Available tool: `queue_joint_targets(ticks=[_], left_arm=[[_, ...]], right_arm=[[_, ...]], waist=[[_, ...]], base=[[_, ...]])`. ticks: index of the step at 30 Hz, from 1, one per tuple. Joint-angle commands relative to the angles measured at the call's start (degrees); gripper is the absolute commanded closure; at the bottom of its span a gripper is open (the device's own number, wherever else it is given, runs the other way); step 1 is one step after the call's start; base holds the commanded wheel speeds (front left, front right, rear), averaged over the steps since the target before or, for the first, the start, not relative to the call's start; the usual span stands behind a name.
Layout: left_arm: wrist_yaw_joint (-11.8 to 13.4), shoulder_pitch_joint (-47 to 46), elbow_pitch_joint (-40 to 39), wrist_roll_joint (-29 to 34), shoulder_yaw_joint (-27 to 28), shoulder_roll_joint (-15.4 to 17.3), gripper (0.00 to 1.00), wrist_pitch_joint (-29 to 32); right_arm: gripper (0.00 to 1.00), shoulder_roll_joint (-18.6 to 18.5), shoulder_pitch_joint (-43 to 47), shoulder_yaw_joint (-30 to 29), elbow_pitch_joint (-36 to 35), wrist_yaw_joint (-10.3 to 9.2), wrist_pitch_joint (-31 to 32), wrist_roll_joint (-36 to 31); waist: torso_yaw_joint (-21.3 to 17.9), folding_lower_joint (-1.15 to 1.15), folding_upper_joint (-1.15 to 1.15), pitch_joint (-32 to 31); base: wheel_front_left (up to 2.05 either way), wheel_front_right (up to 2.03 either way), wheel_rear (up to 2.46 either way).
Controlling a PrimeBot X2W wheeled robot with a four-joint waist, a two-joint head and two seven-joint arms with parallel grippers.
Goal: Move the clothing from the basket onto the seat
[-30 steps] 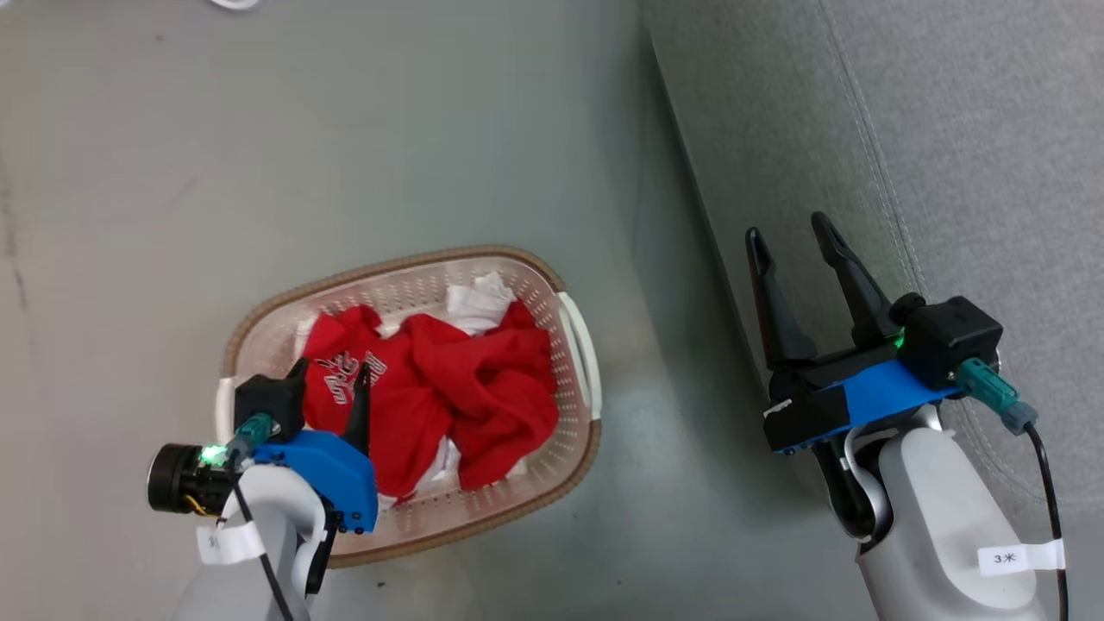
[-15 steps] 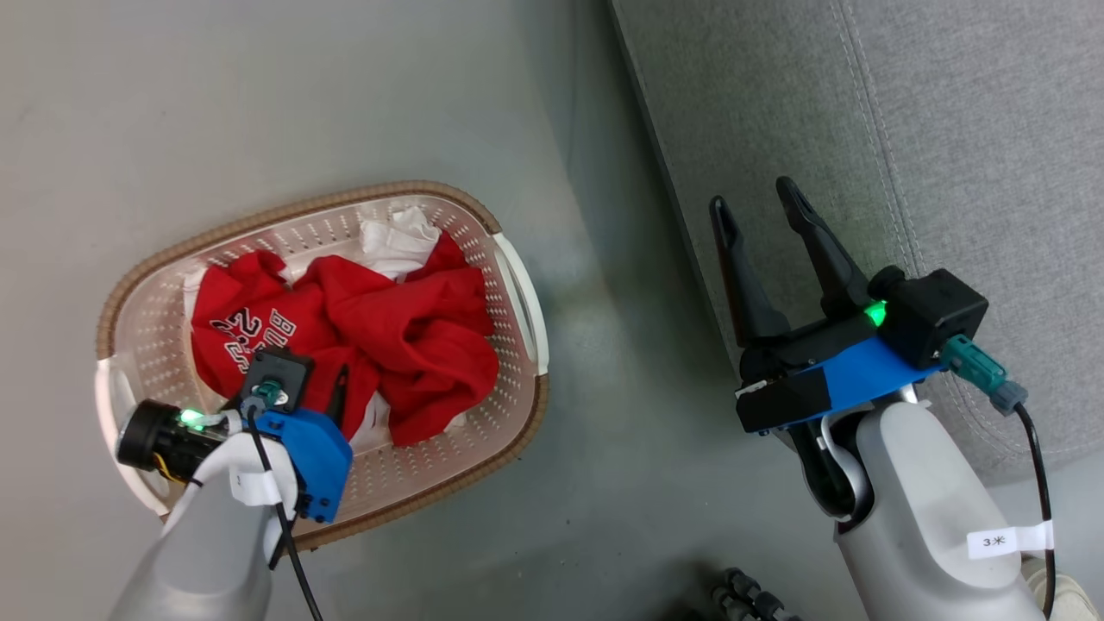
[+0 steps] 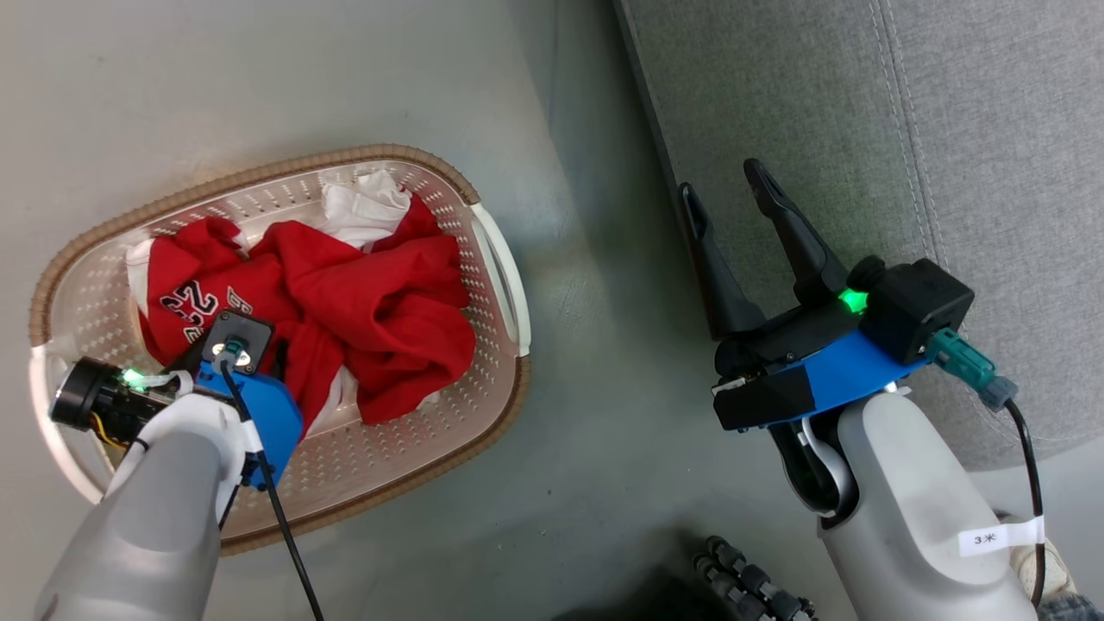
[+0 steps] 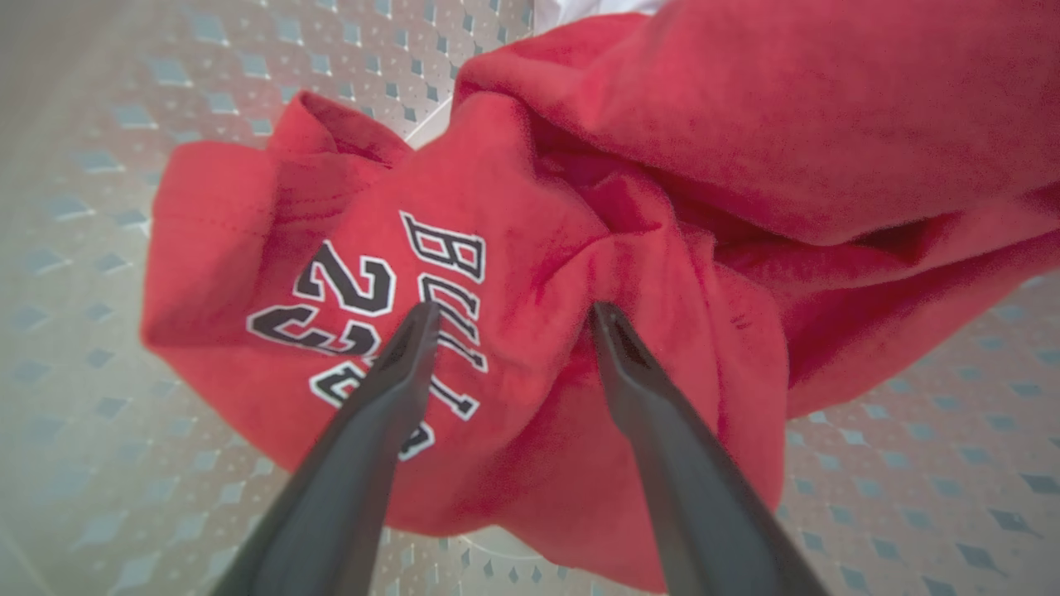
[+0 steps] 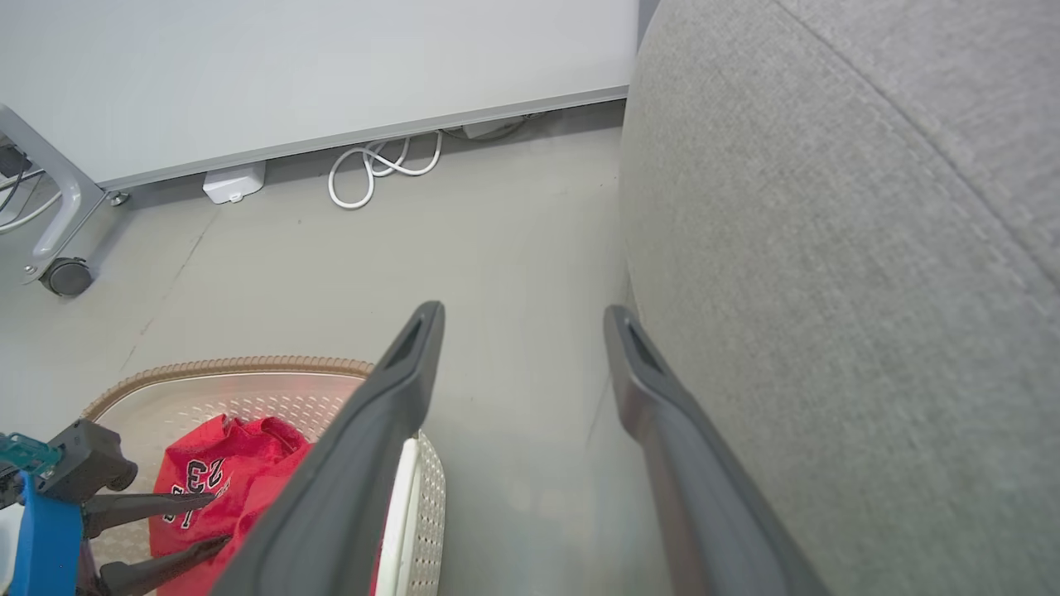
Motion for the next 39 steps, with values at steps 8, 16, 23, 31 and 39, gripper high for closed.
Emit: queue_joint_targets(ticks=[8,16,23,31,39], left_arm=[[0.41,-3.17,1.77,0.21,-0.77,1.36,0.00,1.07],[-0.26,-4.41,3.09,-1.08,-1.32,1.12,1.00,1.19],[-0.79,-4.86,3.90,-2.03,-1.73,1.25,1.00,0.40],[-1.17,-5.58,5.39,-3.18,-2.22,0.83,1.00,0.03],[-1.57,-3.97,7.56,-5.24,-2.32,-1.40,1.00,-2.08]], right_arm=[[0.00,-0.14,-1.21,0.32,-0.91,0.03,-0.29,0.42],[0.00,-0.14,-1.50,0.71,-0.68,0.03,-0.30,0.97],[0.00,-0.14,-1.64,0.62,-0.61,0.03,-0.30,0.85],[0.00,-0.14,-1.68,0.67,-0.22,0.03,-0.30,0.45],[0.00,-0.15,-1.52,0.40,1.41,0.03,-0.30,-0.74]], waist=[[-0.61,-0.01,0.00,1.98],[-0.65,-0.01,0.00,2.43],[-0.58,-0.01,0.00,2.18],[-0.15,-0.01,0.00,1.47],[1.07,-0.01,0.00,-4.05]], base=[[0.00,0.00,0.00],[0.00,0.00,0.00],[0.00,0.00,0.00],[0.00,0.00,0.00],[0.00,0.00,0.00]])
